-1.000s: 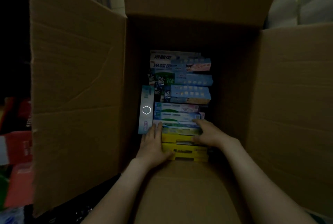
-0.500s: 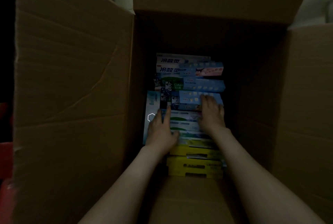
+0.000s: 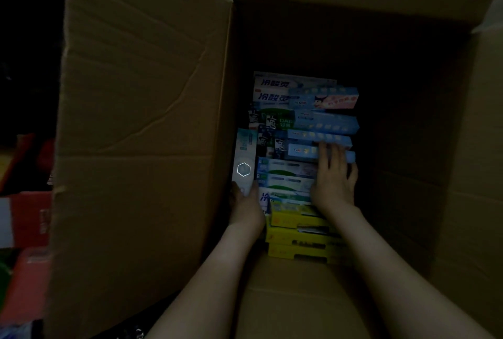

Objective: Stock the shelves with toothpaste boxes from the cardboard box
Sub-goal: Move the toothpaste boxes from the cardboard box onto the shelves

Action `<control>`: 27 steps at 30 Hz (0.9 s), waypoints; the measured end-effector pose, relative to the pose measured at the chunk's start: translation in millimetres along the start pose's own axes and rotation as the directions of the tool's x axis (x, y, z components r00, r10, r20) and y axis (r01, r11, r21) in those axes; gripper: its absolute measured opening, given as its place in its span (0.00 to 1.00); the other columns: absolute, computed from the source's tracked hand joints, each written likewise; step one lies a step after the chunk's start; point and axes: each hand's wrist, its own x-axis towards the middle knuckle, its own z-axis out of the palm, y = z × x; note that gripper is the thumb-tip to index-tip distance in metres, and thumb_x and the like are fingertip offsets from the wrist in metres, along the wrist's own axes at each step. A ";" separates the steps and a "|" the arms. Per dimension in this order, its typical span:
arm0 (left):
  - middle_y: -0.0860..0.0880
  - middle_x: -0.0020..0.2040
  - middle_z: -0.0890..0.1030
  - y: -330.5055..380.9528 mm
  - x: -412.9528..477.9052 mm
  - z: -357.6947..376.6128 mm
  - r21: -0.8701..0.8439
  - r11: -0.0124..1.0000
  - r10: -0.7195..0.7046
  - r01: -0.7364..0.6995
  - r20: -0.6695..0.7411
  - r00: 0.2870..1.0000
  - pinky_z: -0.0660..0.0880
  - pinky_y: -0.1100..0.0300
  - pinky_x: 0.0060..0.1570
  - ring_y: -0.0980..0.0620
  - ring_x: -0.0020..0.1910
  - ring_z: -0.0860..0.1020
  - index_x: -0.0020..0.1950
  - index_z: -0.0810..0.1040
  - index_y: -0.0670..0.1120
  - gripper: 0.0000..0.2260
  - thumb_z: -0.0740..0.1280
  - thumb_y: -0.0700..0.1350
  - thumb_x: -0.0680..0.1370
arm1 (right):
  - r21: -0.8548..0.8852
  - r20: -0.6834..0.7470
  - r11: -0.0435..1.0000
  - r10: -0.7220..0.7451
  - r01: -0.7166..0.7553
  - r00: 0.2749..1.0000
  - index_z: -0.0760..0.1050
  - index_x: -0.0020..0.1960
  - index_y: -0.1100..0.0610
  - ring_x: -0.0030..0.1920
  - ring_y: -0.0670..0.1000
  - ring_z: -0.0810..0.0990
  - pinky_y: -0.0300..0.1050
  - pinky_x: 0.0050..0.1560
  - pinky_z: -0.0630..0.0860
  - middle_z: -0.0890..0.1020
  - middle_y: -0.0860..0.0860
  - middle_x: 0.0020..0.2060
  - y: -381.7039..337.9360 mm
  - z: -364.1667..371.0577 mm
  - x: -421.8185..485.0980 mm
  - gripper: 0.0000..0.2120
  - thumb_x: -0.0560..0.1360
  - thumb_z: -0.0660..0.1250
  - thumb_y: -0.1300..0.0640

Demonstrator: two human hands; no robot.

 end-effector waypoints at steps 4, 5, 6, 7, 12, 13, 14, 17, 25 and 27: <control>0.41 0.77 0.38 7.6 2.5 -0.9 0.170 0.985 -0.024 0.028 -0.026 0.999 0.56 0.42 0.71 0.36 0.75 0.46 0.78 0.49 0.56 0.28 0.57 0.41 0.82 | -0.026 -0.029 0.997 -0.079 0.079 0.996 0.35 0.76 0.52 0.76 0.56 0.41 0.57 0.73 0.45 0.43 0.55 0.77 -20.9 0.4 -9.8 0.44 0.74 0.63 0.61; 0.41 0.77 0.39 8.8 3.0 -1.8 0.170 0.985 -0.015 0.022 -0.043 0.999 0.57 0.43 0.70 0.36 0.75 0.47 0.78 0.51 0.55 0.27 0.57 0.41 0.82 | -0.025 -0.054 0.992 -0.122 0.121 0.991 0.38 0.77 0.53 0.76 0.57 0.46 0.56 0.73 0.48 0.47 0.56 0.76 -26.7 -1.2 -11.7 0.42 0.73 0.63 0.62; 0.41 0.77 0.40 9.5 2.9 -1.9 0.160 0.987 -0.008 0.018 -0.063 0.998 0.58 0.43 0.70 0.36 0.75 0.48 0.78 0.52 0.54 0.26 0.57 0.42 0.82 | -0.002 -0.079 0.984 -0.177 0.177 0.981 0.43 0.77 0.54 0.74 0.57 0.51 0.53 0.71 0.53 0.52 0.56 0.75 -33.0 -2.2 -12.6 0.39 0.73 0.62 0.64; 0.41 0.77 0.41 10.1 1.9 -1.3 0.145 0.989 -0.012 0.024 -0.085 0.996 0.59 0.44 0.70 0.37 0.75 0.49 0.78 0.52 0.53 0.26 0.57 0.42 0.82 | 0.052 -0.095 0.970 -0.231 0.237 0.968 0.49 0.76 0.56 0.71 0.57 0.57 0.50 0.68 0.57 0.58 0.57 0.72 -39.5 -3.7 -13.3 0.36 0.73 0.61 0.65; 0.39 0.70 0.62 7.1 -8.7 8.5 -0.152 0.970 -0.221 0.188 -0.245 0.944 0.70 0.52 0.60 0.41 0.66 0.69 0.73 0.56 0.40 0.24 0.62 0.42 0.81 | 0.493 0.233 0.845 -0.358 0.208 0.904 0.65 0.69 0.58 0.62 0.57 0.72 0.43 0.55 0.70 0.73 0.59 0.64 -80.1 -1.8 -13.2 0.18 0.80 0.57 0.62; 0.39 0.69 0.65 8.5 -10.4 9.9 -0.298 0.932 -0.286 0.207 -0.253 0.924 0.70 0.51 0.59 0.41 0.65 0.70 0.71 0.59 0.39 0.20 0.59 0.44 0.82 | 0.500 0.290 0.847 -0.361 0.181 0.886 0.66 0.69 0.58 0.62 0.57 0.73 0.43 0.56 0.70 0.74 0.59 0.64 -85.8 2.4 -14.3 0.18 0.80 0.56 0.61; 0.39 0.68 0.67 11.8 -13.3 9.7 -0.458 0.865 -0.346 0.207 -0.243 0.906 0.70 0.51 0.59 0.41 0.65 0.71 0.69 0.61 0.39 0.17 0.55 0.47 0.84 | 0.492 0.342 0.857 -0.349 0.151 0.872 0.66 0.70 0.58 0.63 0.57 0.73 0.43 0.57 0.70 0.73 0.59 0.65 -90.1 6.8 -15.6 0.18 0.80 0.56 0.60; 0.40 0.69 0.68 20.1 -16.9 6.7 -0.747 0.643 -0.449 0.171 -0.186 0.874 0.67 0.55 0.59 0.42 0.66 0.69 0.68 0.64 0.38 0.16 0.51 0.47 0.85 | 0.466 0.415 0.880 -0.310 0.093 0.855 0.65 0.71 0.58 0.64 0.58 0.72 0.44 0.59 0.69 0.72 0.60 0.66 -94.4 12.9 -16.6 0.19 0.81 0.55 0.58; 0.37 0.68 0.64 19.6 -22.8 2.1 -0.838 0.512 -0.482 0.187 -0.099 0.871 0.70 0.47 0.63 0.38 0.65 0.69 0.71 0.62 0.39 0.23 0.63 0.37 0.78 | 0.603 0.510 0.782 -0.230 -0.154 0.829 0.69 0.69 0.57 0.63 0.57 0.73 0.54 0.65 0.71 0.74 0.58 0.65 -87.1 22.8 -5.9 0.19 0.78 0.58 0.61; 0.39 0.70 0.61 27.9 -29.1 1.4 -0.856 0.498 -0.434 0.138 -0.108 0.894 0.69 0.48 0.66 0.39 0.67 0.68 0.75 0.59 0.42 0.26 0.62 0.35 0.78 | 0.632 0.512 0.751 -0.223 -0.189 0.829 0.68 0.69 0.59 0.64 0.57 0.73 0.52 0.66 0.70 0.73 0.58 0.66 -84.9 20.0 -6.5 0.19 0.79 0.58 0.63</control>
